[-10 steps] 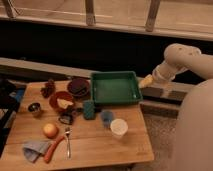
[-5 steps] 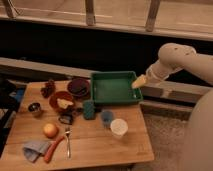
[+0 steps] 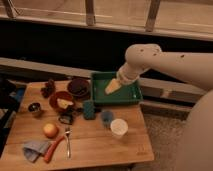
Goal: Wipe table surface with towel
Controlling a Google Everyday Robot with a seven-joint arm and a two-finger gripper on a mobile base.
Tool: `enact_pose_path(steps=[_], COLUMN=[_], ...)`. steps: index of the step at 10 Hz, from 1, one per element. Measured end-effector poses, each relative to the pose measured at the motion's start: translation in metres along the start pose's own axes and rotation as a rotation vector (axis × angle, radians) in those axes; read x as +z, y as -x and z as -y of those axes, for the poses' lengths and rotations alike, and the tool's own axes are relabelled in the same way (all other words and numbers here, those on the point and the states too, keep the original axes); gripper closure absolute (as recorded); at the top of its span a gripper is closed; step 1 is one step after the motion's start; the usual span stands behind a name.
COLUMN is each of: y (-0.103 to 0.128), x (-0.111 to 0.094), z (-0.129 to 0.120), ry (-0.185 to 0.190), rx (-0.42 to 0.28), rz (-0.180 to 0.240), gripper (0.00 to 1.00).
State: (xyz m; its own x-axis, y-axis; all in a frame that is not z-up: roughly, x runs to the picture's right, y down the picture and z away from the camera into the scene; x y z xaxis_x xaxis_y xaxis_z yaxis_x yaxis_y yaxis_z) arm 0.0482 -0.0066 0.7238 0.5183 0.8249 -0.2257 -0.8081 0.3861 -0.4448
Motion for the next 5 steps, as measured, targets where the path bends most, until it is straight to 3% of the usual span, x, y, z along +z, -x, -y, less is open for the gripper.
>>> enact_pose_path(steps=[3,5], y=[0.013,0.013], x=[0.02,0.021], z=[-0.09,-0.095], ry=[0.081,0.087], rx=[-0.173,-0.185], rz=[-0.042,-0.045], gripper=[0.2,0.2])
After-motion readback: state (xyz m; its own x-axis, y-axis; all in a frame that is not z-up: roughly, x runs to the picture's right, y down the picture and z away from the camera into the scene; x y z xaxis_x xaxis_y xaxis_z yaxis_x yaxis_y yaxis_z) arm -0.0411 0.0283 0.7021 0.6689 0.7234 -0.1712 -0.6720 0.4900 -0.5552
